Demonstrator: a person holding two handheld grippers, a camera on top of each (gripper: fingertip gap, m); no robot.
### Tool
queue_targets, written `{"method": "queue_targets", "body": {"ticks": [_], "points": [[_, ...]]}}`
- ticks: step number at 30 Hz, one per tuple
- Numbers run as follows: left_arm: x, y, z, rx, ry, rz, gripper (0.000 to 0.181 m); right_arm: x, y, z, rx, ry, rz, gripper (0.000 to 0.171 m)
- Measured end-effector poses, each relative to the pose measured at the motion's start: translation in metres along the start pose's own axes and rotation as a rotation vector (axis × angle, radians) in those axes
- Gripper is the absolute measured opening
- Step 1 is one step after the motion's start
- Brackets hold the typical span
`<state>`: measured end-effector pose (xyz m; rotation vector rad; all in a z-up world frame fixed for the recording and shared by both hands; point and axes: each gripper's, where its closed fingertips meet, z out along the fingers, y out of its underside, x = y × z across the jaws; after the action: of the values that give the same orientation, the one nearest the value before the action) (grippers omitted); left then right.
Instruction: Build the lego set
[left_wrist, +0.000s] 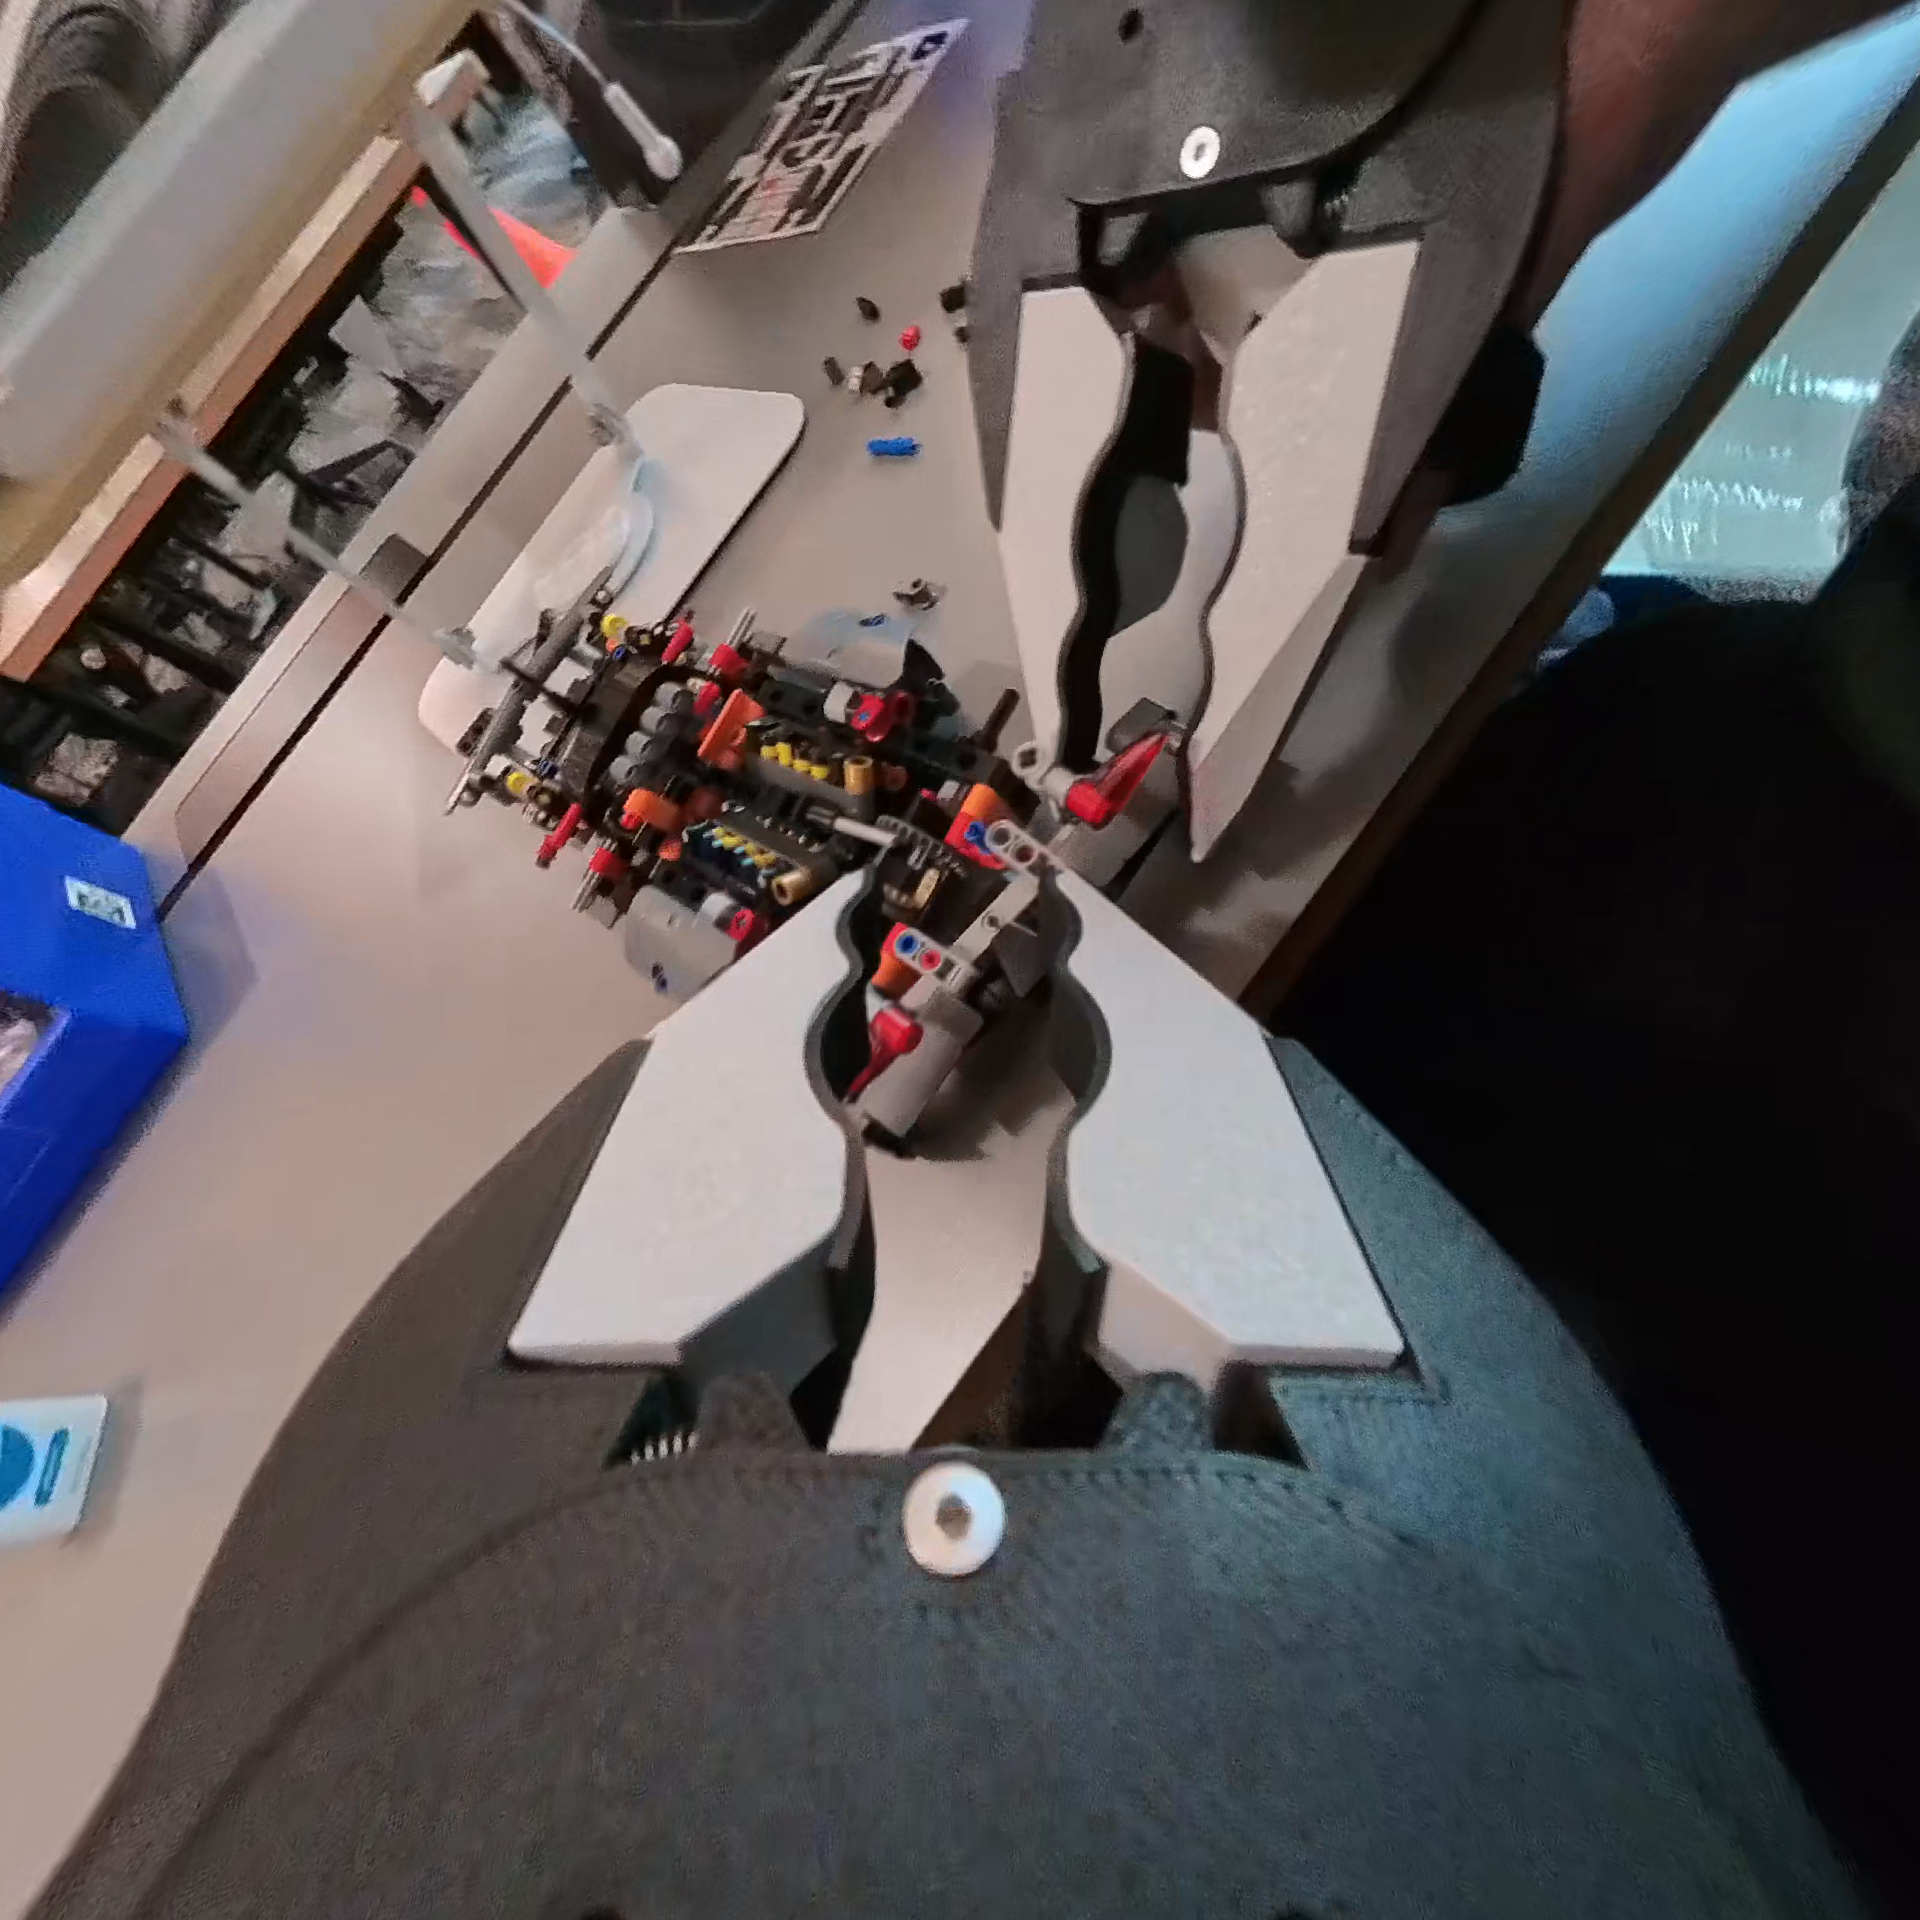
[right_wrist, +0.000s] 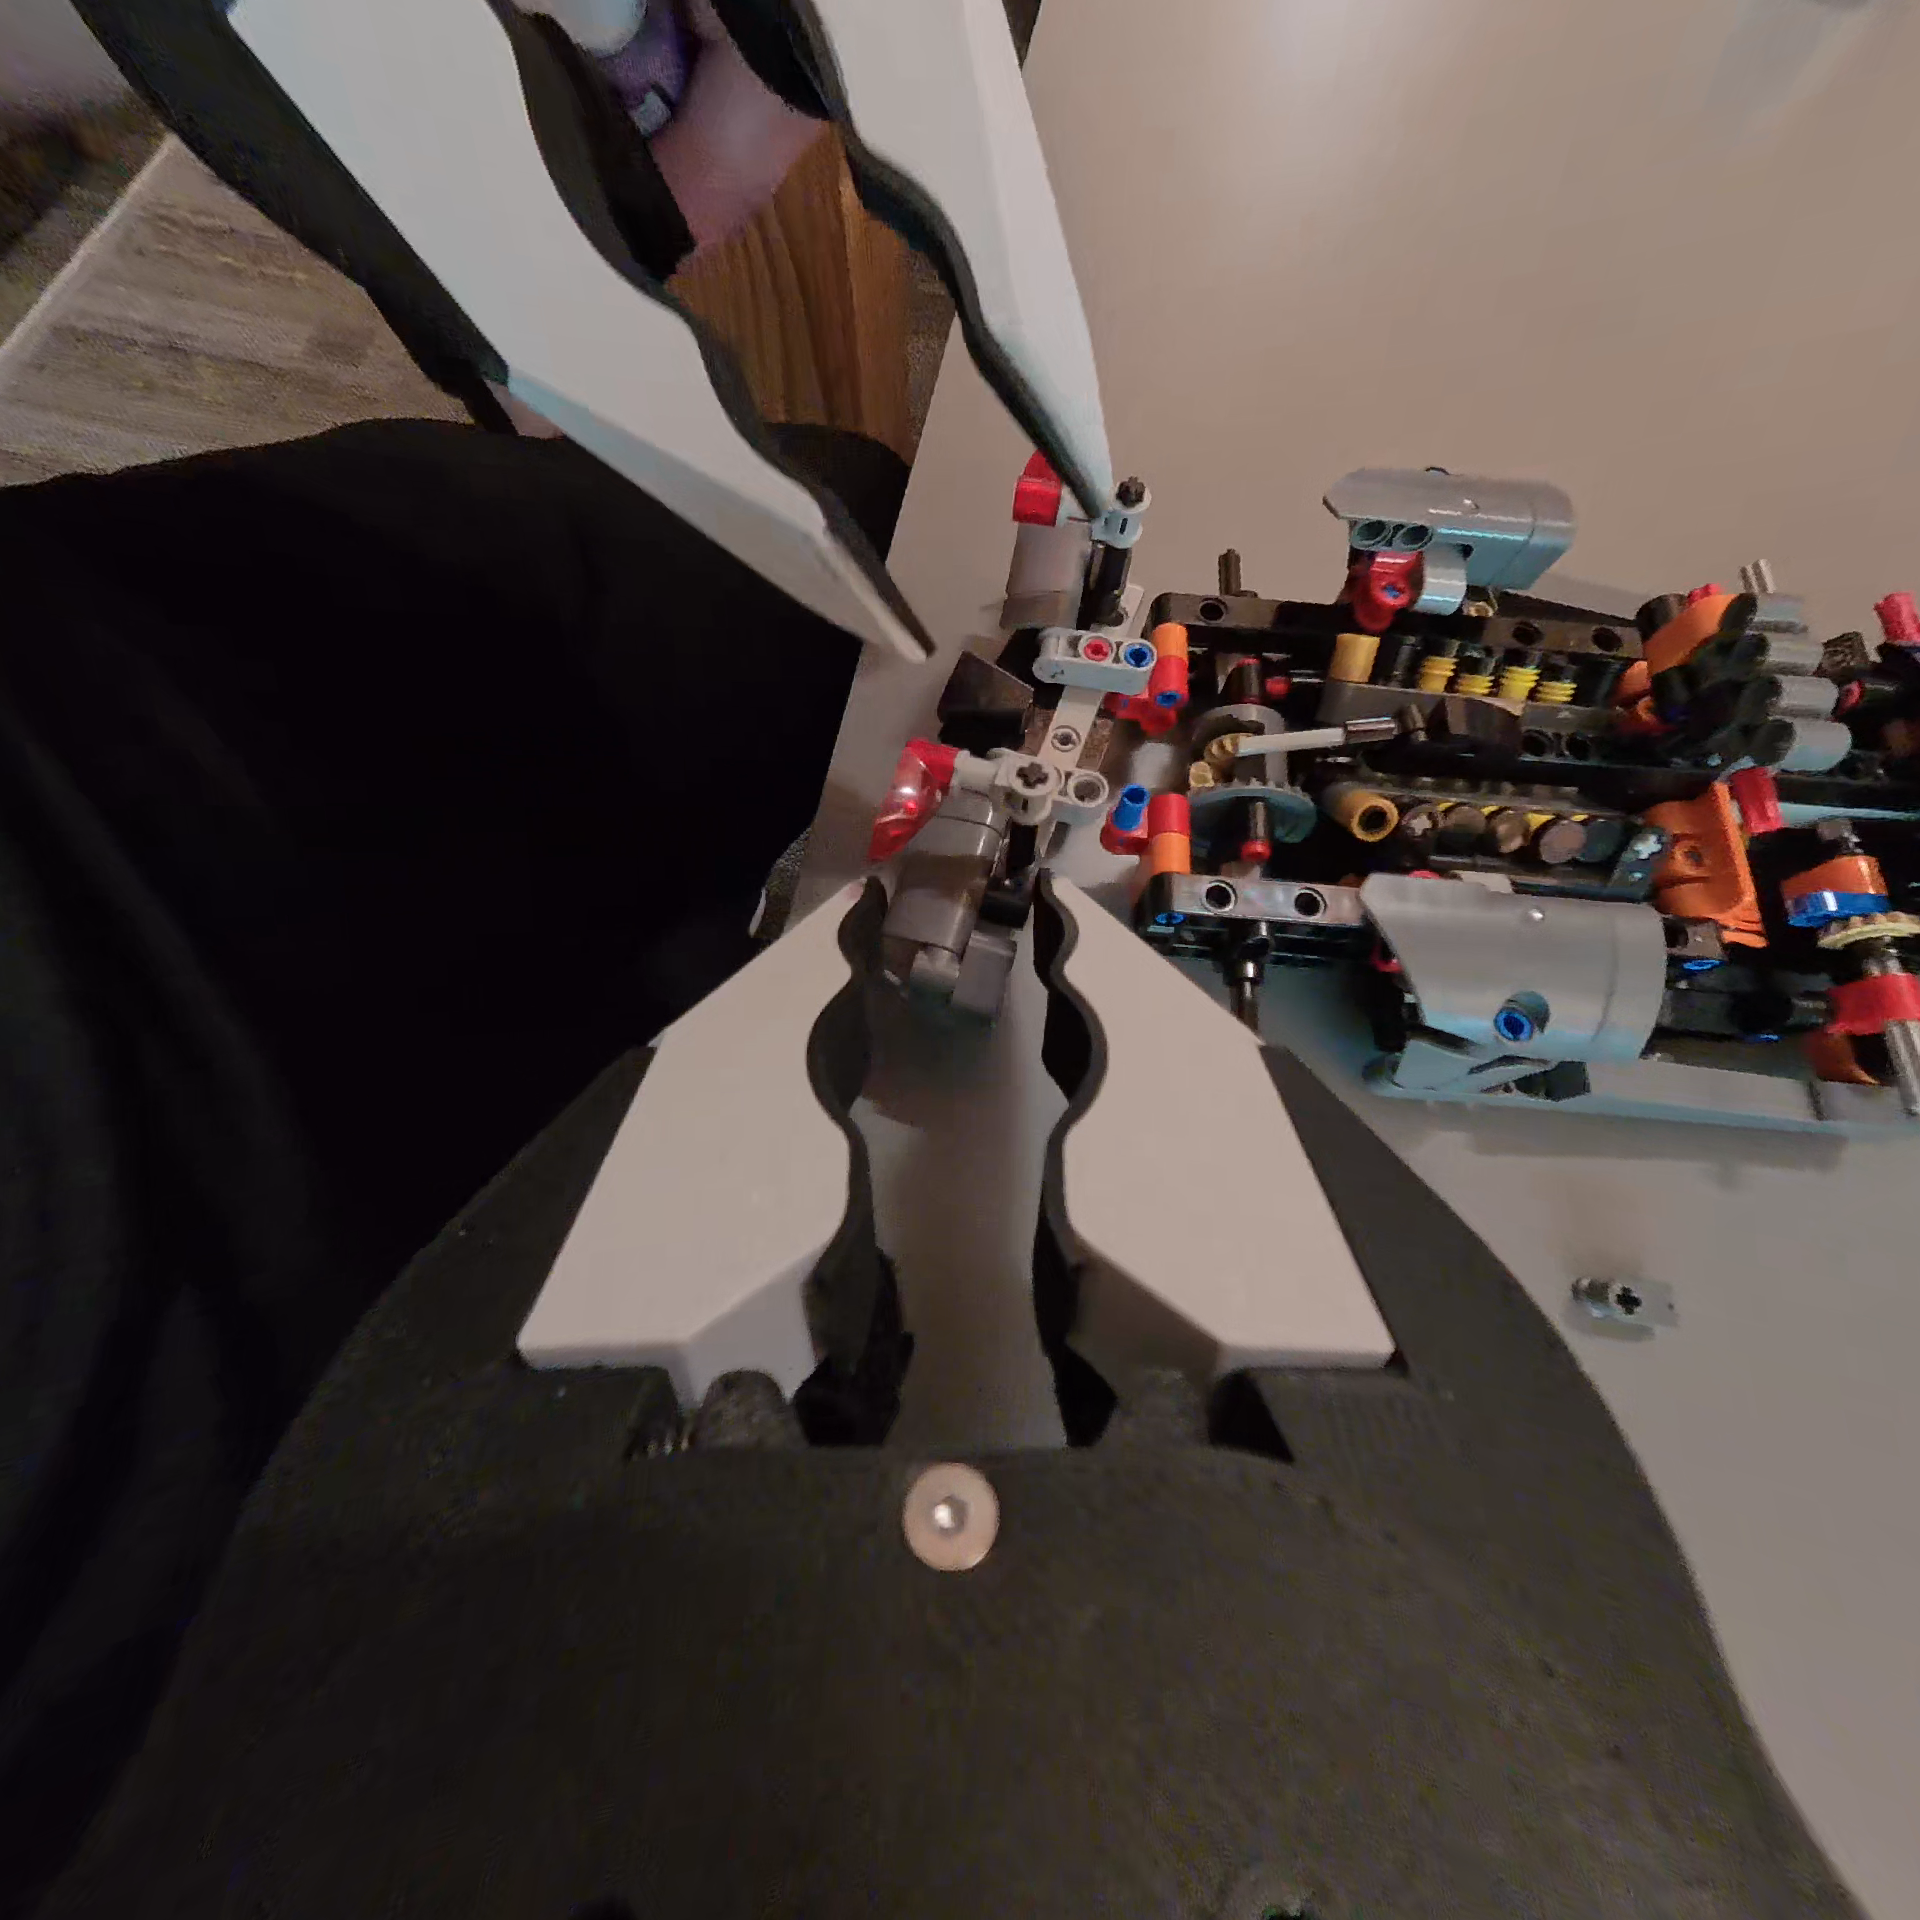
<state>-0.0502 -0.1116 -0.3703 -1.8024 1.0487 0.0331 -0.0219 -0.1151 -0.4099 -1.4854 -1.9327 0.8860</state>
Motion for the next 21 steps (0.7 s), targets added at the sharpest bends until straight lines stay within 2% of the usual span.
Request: {"method": "queue_targets", "body": {"ticks": [9, 16, 21], "points": [[0.005, 0.002, 0.027, -0.092, 0.11, 0.141, 0.029, 0.007, 0.001, -0.007, -0.06, 0.024, -0.121, 0.024], [0.008, 0.006, 0.027, -0.135, 0.262, 0.145, 0.029, 0.009, -0.001, -0.01, -0.08, 0.018, -0.164, 0.024], [0.01, 0.009, 0.028, -0.123, 0.25, 0.168, 0.028, 0.01, -0.002, -0.011, -0.085, 0.016, -0.181, 0.024]]}}
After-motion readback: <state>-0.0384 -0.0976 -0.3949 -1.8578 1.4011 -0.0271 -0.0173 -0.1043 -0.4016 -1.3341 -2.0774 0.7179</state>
